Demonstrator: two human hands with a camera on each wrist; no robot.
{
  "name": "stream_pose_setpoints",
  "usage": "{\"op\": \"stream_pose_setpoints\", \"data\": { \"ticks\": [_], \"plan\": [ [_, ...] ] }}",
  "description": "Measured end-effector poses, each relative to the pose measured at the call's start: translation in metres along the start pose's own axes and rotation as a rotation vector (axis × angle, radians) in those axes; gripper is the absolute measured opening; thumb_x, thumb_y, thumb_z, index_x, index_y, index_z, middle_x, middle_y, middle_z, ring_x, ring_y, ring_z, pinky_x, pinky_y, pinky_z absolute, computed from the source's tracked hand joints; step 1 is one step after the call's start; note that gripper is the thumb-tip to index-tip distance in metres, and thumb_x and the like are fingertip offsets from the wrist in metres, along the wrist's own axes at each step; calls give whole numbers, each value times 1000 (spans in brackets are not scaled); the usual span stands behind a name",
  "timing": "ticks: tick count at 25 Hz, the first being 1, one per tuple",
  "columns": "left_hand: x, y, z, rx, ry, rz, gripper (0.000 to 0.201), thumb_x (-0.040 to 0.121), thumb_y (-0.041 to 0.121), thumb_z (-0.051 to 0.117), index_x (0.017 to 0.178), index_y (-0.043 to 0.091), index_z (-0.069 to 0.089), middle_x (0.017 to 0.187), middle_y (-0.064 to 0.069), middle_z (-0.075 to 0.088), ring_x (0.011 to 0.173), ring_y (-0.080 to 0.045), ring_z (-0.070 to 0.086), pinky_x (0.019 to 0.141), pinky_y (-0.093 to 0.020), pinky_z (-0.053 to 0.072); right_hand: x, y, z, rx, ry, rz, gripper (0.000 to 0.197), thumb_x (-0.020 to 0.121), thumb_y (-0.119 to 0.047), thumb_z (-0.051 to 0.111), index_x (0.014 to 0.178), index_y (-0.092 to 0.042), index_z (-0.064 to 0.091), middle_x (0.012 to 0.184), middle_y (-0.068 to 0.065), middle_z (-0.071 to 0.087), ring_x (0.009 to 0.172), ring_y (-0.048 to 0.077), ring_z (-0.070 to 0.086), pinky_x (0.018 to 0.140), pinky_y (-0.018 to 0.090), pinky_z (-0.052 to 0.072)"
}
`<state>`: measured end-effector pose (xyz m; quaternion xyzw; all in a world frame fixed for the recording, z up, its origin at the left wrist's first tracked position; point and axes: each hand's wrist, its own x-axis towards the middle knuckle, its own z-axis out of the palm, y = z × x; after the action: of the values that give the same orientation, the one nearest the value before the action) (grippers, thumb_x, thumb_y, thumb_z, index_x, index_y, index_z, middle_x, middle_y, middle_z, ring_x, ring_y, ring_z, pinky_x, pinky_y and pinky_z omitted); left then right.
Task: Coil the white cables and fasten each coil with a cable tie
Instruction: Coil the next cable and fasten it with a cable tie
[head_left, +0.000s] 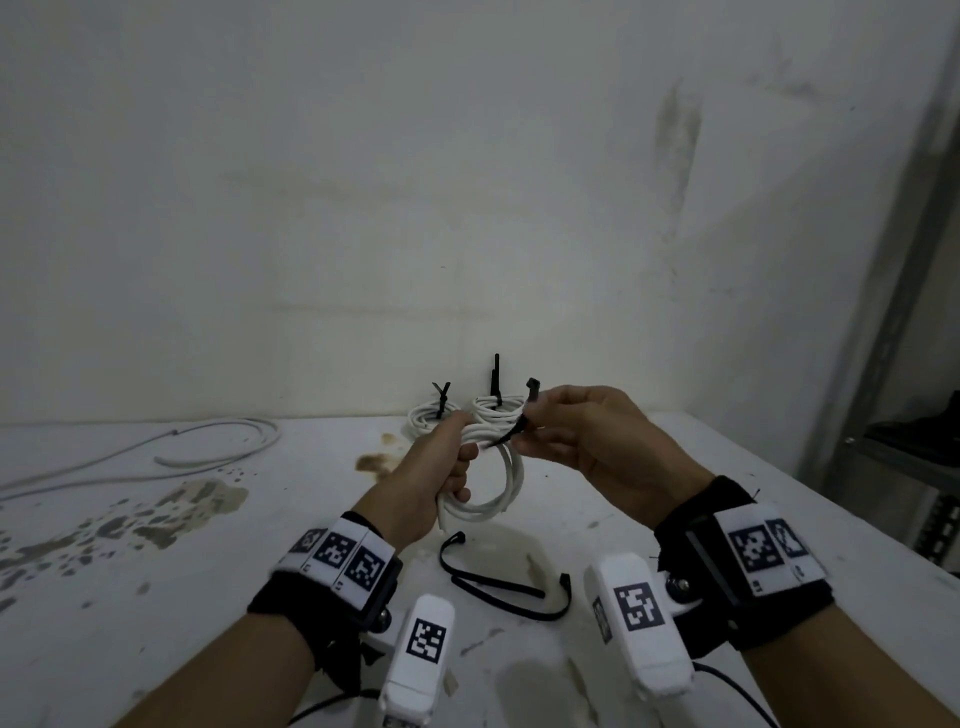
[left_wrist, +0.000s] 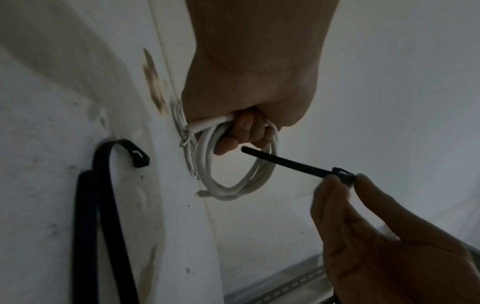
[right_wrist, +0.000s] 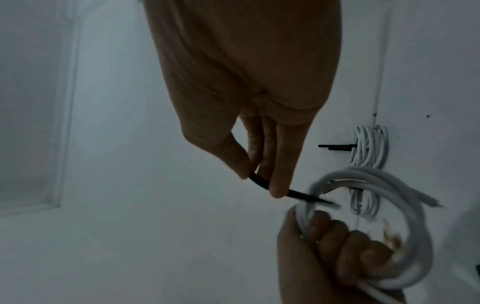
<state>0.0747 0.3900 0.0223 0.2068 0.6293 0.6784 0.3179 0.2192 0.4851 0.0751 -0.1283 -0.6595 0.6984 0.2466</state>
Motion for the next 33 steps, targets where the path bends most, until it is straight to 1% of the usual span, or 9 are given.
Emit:
{"op": "stream_pose_setpoints", "data": {
  "ticks": [3, 6, 9, 15, 19, 22, 26, 30, 33],
  "plan": [
    [-12, 6, -2, -23, -17, 102, 43, 94, 34, 48, 54, 21, 39, 47, 5, 25, 40, -12, 18, 49, -28, 23, 0, 12, 11, -176, -64, -81, 4, 86, 6, 67, 88, 4, 65, 97, 27, 70, 86, 30, 70, 91, 42, 58],
    [-17, 7, -15, -8, 16, 143, 45, 96, 35, 50, 56, 15, 43, 47, 2, 26, 40, -13, 20, 47, -26, 22, 3, 21, 25, -442, -24, -265, 7, 82, 2, 73, 80, -2, 68, 81, 13, 73, 76, 19, 69, 81, 33, 57],
    [-16, 3, -37, 14, 20, 87, 39, 97, 37, 50, 67, 13, 51, 48, 2, 24, 39, -12, 21, 44, -24, 23, 8, 32, 42, -542, -48, -421, 7, 82, 0, 74, 80, -2, 68, 84, 10, 73, 86, 18, 72, 81, 24, 57],
    [-19, 10, -73, -14, 80, 125, 29, 91, 35, 63, 68, 18, 67, 50, 3, 22, 44, -12, 17, 45, -24, 17, 17, 49, 73, -655, -24, -459, 12, 82, -10, 77, 75, -14, 68, 78, -5, 71, 81, 7, 67, 67, 19, 52],
    [-23, 26, -93, 34, 185, 271, 13, 87, 29, 70, 94, 22, 78, 42, 9, 31, 41, -9, 23, 43, -21, 23, 23, 52, 100, -513, 56, -456, 12, 85, -13, 74, 78, -14, 65, 82, -1, 72, 80, 9, 67, 65, 10, 46],
    [-27, 30, -105, 129, 283, 323, 13, 89, 27, 68, 98, 27, 77, 33, 16, 38, 43, -6, 32, 46, -21, 30, 31, 52, 126, -254, 51, -333, 15, 88, -6, 71, 79, -10, 59, 88, 14, 73, 73, 13, 64, 56, 14, 46],
    [-22, 34, -129, 20, 375, 295, 13, 85, 33, 71, 87, 22, 78, 41, 9, 35, 45, -10, 30, 46, -22, 28, 40, 59, 158, -237, -27, -321, 11, 90, -4, 68, 84, -10, 61, 76, 3, 68, 67, 13, 57, 61, 32, 51],
    [-21, 43, -149, 16, 342, 328, 20, 81, 30, 73, 64, 20, 74, 48, 2, 30, 44, -13, 24, 44, -23, 23, 48, 49, 177, -285, 47, -464, 7, 91, -3, 65, 92, -9, 62, 77, -5, 66, 63, 1, 57, 59, 19, 48],
    [-28, 50, -150, 134, 308, 420, 12, 88, 27, 68, 82, 26, 79, 41, 12, 45, 42, -8, 32, 45, -21, 27, 63, 39, 184, -301, 166, -463, 11, 95, -8, 59, 102, -16, 59, 90, 0, 67, 74, 5, 64, 64, 21, 48]
  ]
}}
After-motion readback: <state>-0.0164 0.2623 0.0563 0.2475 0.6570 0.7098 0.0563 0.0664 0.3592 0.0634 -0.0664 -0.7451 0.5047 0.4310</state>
